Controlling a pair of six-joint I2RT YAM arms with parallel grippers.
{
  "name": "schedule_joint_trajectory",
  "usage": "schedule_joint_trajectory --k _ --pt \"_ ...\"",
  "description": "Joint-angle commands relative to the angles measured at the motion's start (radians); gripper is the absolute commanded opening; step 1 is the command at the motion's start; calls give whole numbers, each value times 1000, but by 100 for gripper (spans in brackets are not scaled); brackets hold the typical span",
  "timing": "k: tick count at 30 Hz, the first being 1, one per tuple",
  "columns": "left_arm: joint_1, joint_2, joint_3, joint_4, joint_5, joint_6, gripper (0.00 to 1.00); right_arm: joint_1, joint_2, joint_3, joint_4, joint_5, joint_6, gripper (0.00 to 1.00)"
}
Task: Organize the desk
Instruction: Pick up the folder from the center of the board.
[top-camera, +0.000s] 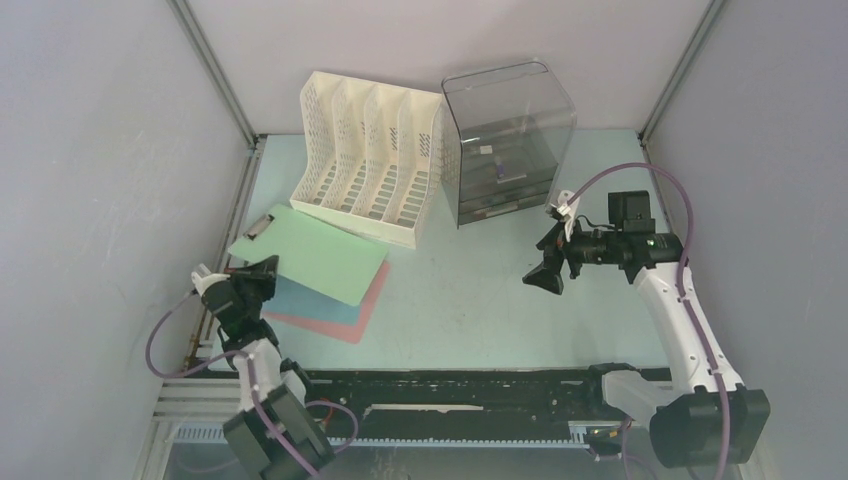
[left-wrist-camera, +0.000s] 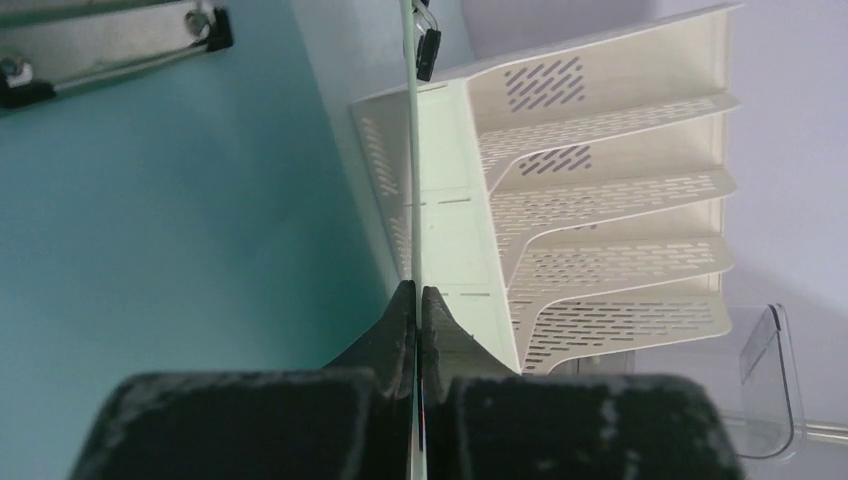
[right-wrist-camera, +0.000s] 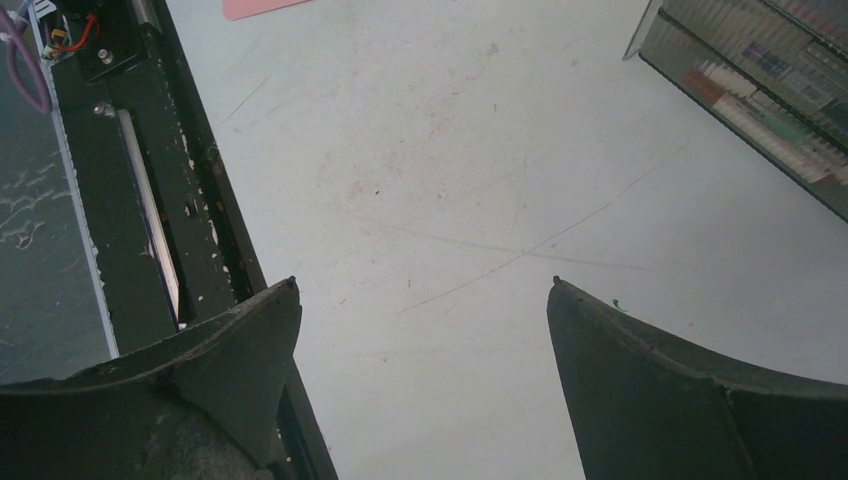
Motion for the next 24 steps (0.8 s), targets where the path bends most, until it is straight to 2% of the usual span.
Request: schedule_joint_trajectory --k 1,4,8,15,24 --pt "7 -177 87 -135 -37 66 0 -2 -37 1 -6 -36 -12 100" --pt "7 -273 114 -215 -46 85 0 -2 -44 1 -9 -43 -14 100" --pt "7 -340 147 -235 -10 84 0 0 -55 1 -11 -49 -14 100" --pt "7 -392 166 -119 99 73 0 6 -69 8 -26 -59 -21 100" --pt "8 -460 233 -96 179 124 0 21 -76 9 -27 -52 -23 100"
